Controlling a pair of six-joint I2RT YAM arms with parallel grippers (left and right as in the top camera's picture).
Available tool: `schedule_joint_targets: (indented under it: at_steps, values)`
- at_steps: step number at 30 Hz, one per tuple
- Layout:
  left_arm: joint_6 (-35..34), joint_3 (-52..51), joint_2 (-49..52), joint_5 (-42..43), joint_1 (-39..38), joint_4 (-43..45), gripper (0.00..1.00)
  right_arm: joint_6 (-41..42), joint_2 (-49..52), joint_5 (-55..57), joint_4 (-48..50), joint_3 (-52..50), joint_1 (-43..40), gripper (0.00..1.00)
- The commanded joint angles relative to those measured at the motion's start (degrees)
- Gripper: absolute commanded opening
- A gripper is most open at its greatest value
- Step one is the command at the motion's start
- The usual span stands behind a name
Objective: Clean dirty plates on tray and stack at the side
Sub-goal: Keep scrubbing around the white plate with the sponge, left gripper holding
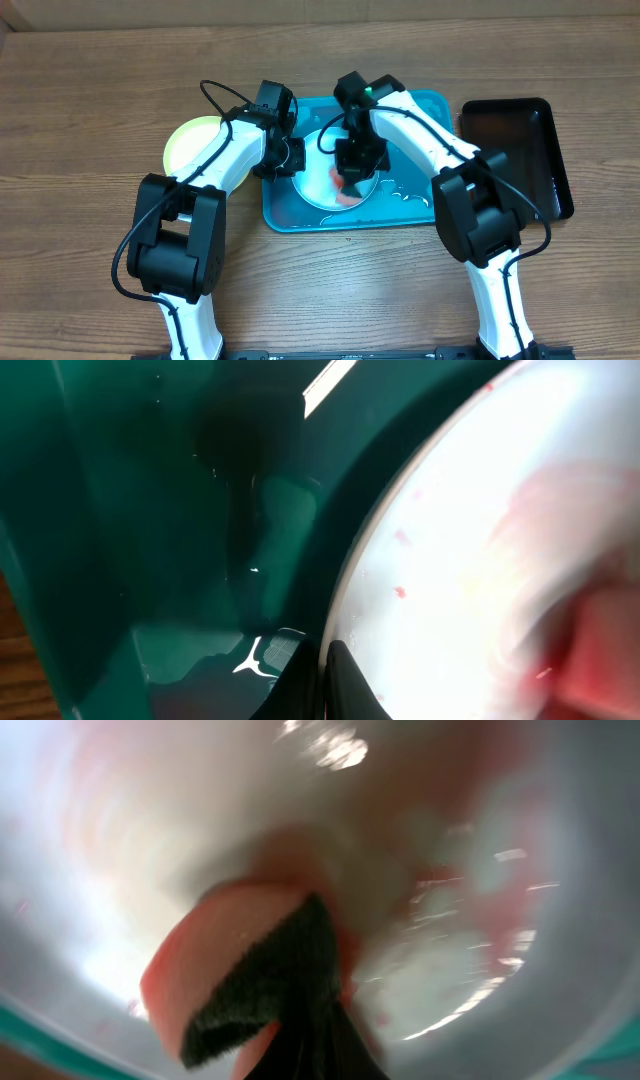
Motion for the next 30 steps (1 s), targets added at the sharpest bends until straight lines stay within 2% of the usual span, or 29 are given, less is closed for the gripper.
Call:
schedule_joint_targets:
  at_steps: [1, 6, 15, 24, 30]
  values:
    - [0.46, 0.39, 0.74, -0.33, -0.17, 0.09, 0.04, 1.64, -1.49, 8.76, 2.38, 1.25, -2.58, 0.04]
    - [0.46, 0.37, 0.74, -0.31, -0.17, 0.02, 0.04, 1.33, -1.49, 8.52, 7.32, 1.25, -3.74, 0.04]
    - [0.48, 0.37, 0.74, -0.33, -0.17, 0.02, 0.04, -0.72, -1.49, -4.55, 14.71, 1.25, -1.79, 0.04]
    - [0.46, 0.39, 0.74, -0.33, -0.17, 0.07, 0.04, -0.74, -1.49, -10.64, 8.52, 1.25, -0.66, 0.04]
    - [0.48, 0.39, 0.74, -0.33, -0.17, 0.02, 0.04, -2.32, -1.49, -8.74, 1.75, 1.25, -0.70, 0.04]
